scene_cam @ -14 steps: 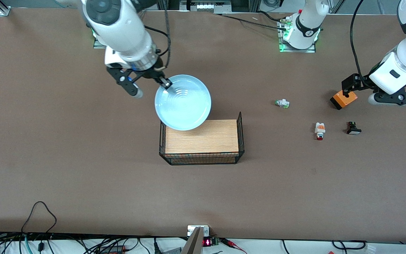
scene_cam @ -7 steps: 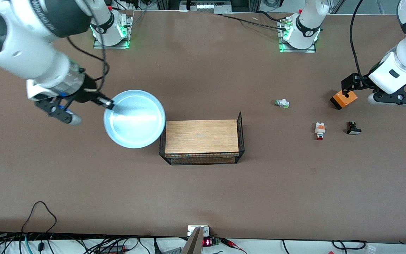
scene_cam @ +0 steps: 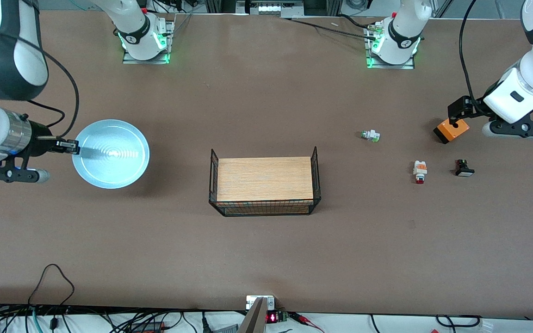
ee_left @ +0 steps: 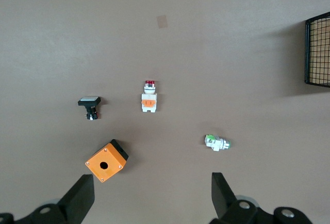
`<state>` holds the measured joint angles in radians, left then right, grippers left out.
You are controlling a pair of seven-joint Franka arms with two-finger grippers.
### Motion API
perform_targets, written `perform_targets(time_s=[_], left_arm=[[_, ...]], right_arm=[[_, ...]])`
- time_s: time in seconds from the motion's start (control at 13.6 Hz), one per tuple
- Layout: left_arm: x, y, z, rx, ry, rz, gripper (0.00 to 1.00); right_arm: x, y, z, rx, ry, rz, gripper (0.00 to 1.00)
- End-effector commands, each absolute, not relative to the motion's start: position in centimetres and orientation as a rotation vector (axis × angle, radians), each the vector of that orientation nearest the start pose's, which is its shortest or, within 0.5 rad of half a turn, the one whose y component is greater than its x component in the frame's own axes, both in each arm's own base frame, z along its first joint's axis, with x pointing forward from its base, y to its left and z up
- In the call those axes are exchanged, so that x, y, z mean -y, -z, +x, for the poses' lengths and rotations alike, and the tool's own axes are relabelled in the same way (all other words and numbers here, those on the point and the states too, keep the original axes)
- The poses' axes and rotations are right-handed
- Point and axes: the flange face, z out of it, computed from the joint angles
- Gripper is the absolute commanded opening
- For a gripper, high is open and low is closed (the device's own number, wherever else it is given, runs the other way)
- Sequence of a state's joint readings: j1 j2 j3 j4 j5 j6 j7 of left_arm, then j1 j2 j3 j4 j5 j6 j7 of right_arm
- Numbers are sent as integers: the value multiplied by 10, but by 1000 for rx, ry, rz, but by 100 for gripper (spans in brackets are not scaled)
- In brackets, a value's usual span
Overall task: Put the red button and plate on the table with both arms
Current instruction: 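Carry the blue plate away from the basket and lower it with the right gripper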
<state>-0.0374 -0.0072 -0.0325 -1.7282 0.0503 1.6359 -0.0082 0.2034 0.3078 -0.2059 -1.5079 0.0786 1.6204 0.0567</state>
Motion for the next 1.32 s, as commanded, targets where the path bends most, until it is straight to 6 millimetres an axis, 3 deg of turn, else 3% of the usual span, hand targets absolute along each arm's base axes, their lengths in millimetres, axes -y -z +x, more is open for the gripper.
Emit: perform_targets(time_s=[0.0,0.07,0.15,0.37,0.59,0.73,0.81,0.88,0.95,1.1,1.25], left_arm=[[35,-567,547,-102,-134,-3103,100],[35,-568,547,-102,-132,-3103,100],[36,-568,547,-106,-131,-3103,100],[36,-567,547,-107,-134,-3103,100],[37,-567,547,-109,-134,-3102,100],[37,-567,547,-109,-134,-3101,100],[37,-567,547,-109,-133,-3099,100],[37,-567,547,-109,-133,-3099,100],[37,-567,547,-109,-133,-3099,100],[37,-568,547,-109,-131,-3099,100],[37,-567,547,-109,-133,-3099,100]], right_arm=[[2,-430,618,22,-267,-3128,0],[24,-394,610,40,-217,-3130,0],[35,-372,604,52,-187,-3130,0],[53,-301,577,130,-48,-3146,0],[63,-254,555,168,-4,-3159,0],[67,-232,554,223,-2,-3165,0],[69,-232,555,232,-2,-3165,10],[68,-238,557,186,14,-3158,93],[64,-249,560,137,37,-3148,100],[52,-272,570,43,3,-3137,100],[25,-300,584,-38,-54,-3124,100]])
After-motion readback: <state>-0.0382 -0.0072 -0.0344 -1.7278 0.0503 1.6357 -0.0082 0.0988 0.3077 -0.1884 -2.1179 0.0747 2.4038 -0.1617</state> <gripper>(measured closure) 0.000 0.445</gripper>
